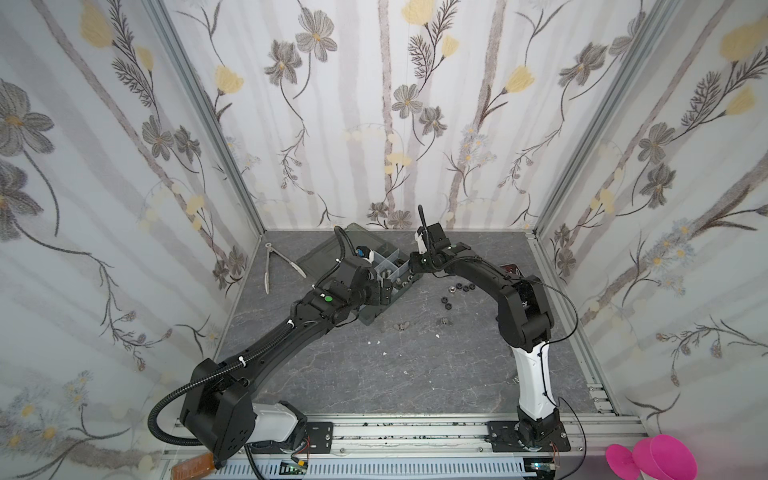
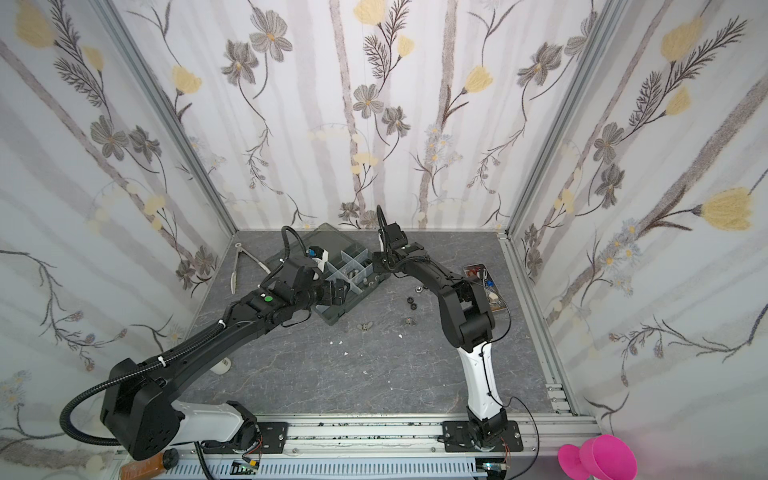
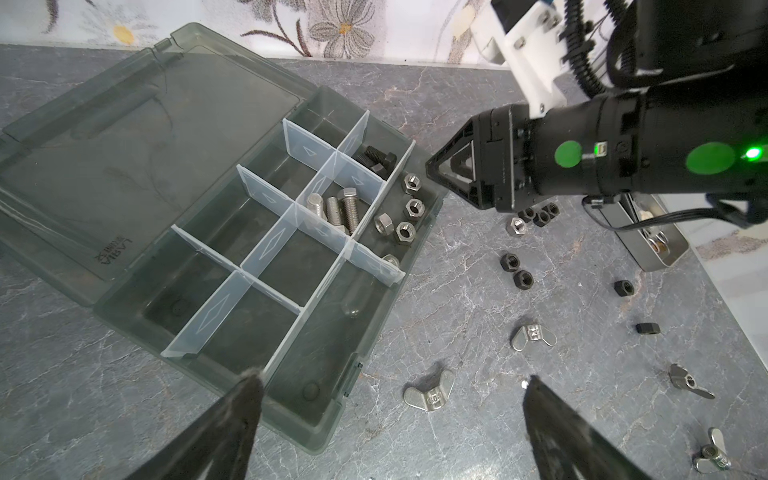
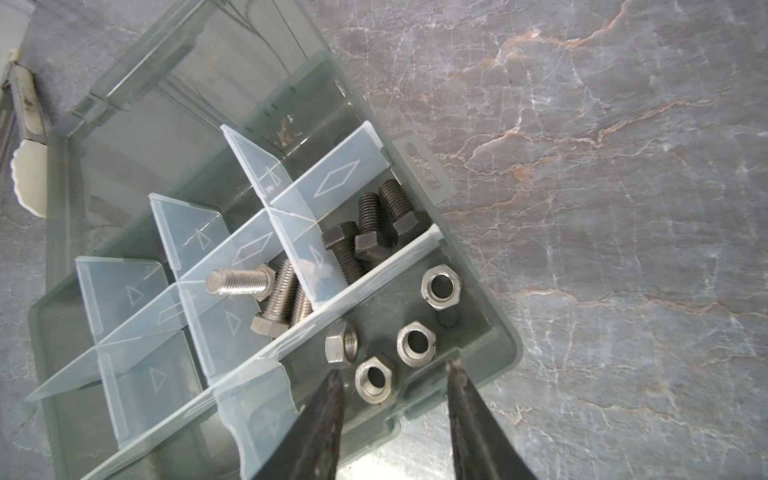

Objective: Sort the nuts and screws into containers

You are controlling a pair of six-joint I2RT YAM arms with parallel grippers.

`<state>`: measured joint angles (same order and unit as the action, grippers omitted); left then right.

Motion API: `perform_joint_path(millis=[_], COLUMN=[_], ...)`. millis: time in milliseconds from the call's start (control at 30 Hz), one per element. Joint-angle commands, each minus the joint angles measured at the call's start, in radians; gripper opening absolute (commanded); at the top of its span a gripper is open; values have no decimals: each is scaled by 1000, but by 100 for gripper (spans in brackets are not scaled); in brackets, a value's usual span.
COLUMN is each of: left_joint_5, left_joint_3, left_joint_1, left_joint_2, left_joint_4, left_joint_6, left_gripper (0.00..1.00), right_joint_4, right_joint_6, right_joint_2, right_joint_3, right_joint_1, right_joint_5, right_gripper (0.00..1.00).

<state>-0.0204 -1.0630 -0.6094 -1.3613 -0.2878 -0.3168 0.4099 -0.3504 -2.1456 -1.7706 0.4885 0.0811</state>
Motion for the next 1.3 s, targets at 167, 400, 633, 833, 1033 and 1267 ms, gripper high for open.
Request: perform_joint_path(millis=[167, 400, 633, 833, 1033, 1267], left_joint_5=[-29, -30, -28, 30, 57, 76], left_joint_3=[-81, -165, -317, -439, -570, -695], left_joint_1=[-55, -112, -157, -165, -176, -184], left_joint_2=[-92, -215, -374, -506, -639, -771], left_joint_4=[-32, -63, -108, -124, -164, -160], left_joint_6=[9, -2, 1, 30, 54, 97], left_gripper=[91, 81, 69, 64, 63, 63], right_joint_4=[-145, -312, -392, -463, -468, -476], right_joint_6=[-40, -99, -133, -199, -225, -246], right_joint_2=[187, 427, 695, 912, 1050, 1134], right_joint_3=[201, 503, 753, 927, 1036, 1105], right_joint_1=[-66, -160, -271, -352, -418, -455], right_joint_5=[74, 128, 164, 199, 243, 266], right_gripper=[43, 44, 45, 47, 48, 48])
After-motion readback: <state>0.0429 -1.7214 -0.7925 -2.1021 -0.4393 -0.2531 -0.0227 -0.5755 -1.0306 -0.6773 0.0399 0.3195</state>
